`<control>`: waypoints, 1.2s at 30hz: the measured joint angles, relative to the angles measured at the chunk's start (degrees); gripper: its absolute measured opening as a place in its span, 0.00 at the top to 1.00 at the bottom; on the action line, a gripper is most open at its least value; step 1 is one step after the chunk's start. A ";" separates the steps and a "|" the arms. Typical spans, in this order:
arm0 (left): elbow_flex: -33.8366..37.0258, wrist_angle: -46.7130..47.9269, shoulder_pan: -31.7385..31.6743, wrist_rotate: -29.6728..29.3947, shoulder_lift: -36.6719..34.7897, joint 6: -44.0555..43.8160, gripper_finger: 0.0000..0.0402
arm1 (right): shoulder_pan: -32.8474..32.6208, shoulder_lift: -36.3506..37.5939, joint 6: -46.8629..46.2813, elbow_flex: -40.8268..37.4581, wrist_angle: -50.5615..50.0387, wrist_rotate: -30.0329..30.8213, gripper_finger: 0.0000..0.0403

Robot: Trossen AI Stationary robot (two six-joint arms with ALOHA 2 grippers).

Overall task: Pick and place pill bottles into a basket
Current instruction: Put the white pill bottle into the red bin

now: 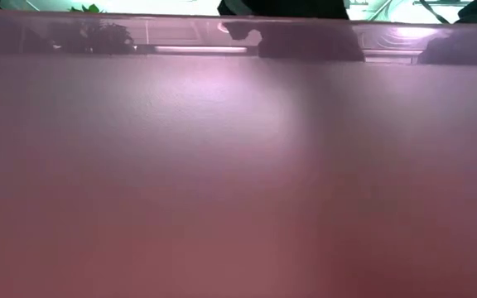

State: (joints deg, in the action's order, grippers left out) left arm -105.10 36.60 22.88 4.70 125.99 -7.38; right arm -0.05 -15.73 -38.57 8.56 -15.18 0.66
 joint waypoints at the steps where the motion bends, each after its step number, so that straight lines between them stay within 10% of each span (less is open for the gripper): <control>1: 0.00 -0.32 0.02 0.10 0.00 0.15 0.35 | 0.00 0.00 0.00 0.00 0.00 -0.04 0.35; 27: -2.90 -2.00 -0.05 -7.14 -0.09 6.24 0.55 | 0.02 -0.02 0.07 0.00 0.00 -0.98 0.35; 36: -14.72 9.40 -0.09 -21.12 -0.17 13.68 0.55 | 0.01 -0.01 -0.09 0.00 -0.01 -1.00 0.35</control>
State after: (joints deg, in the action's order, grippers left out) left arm -119.82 46.00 22.79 -16.41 125.82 6.30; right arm -0.05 -15.73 -38.66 8.56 -15.19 -0.34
